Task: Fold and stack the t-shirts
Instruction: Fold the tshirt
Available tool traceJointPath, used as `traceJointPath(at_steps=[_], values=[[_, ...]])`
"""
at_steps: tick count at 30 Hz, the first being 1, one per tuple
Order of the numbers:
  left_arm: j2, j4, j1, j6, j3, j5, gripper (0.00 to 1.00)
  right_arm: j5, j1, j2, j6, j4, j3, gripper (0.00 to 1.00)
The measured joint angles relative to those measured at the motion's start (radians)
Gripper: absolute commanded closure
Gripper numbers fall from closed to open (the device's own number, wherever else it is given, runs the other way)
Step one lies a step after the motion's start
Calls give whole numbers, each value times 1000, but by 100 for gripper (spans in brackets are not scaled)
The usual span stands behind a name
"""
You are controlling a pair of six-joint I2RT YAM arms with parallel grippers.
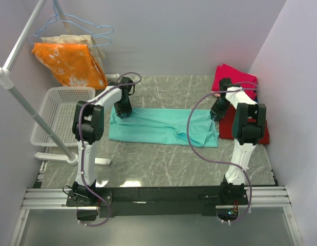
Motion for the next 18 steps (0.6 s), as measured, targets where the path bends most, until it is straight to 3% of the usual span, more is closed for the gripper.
traceJointPath(at_steps=[7,9,18], values=[[0,0,0,0,0,0,55,-27,0,0,-3,16,0,90],[0,-3,0,0,1,-1,55,-34,0,2,-4,18,2,100],[0,-7,0,0,1,-7,55,-44,-1,6,-7,21,5,100]])
